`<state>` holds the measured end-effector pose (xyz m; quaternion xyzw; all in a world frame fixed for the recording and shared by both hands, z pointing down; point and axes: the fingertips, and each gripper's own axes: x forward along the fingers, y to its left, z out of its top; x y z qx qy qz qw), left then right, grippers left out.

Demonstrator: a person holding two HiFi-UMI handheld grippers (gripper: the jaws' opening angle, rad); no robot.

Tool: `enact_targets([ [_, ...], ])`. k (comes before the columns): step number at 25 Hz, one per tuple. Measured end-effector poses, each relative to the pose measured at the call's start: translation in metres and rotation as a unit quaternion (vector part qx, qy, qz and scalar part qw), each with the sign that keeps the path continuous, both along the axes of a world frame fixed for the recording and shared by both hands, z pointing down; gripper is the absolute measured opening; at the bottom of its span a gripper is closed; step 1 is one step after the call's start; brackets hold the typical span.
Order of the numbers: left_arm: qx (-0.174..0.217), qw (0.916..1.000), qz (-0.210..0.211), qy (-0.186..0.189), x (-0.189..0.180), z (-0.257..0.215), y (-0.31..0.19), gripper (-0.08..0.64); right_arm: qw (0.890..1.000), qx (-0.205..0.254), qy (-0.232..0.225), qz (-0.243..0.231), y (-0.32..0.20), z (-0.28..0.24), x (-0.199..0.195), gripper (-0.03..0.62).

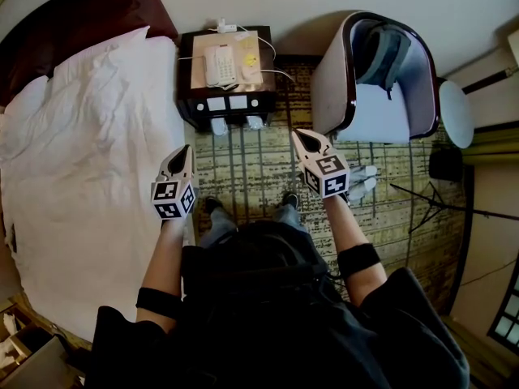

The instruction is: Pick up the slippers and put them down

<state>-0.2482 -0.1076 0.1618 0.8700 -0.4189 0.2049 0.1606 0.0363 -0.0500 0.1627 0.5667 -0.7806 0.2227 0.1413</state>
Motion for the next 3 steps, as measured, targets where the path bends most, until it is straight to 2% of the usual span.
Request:
enact_targets([
  [3, -0.001, 1.0, -0.001, 0.0, 0.0018, 0.001, -0.0025, -0.008, 1.0, 0.0, 0.001, -0.002, -0.0031, 0.0007, 0.001, 0.0],
])
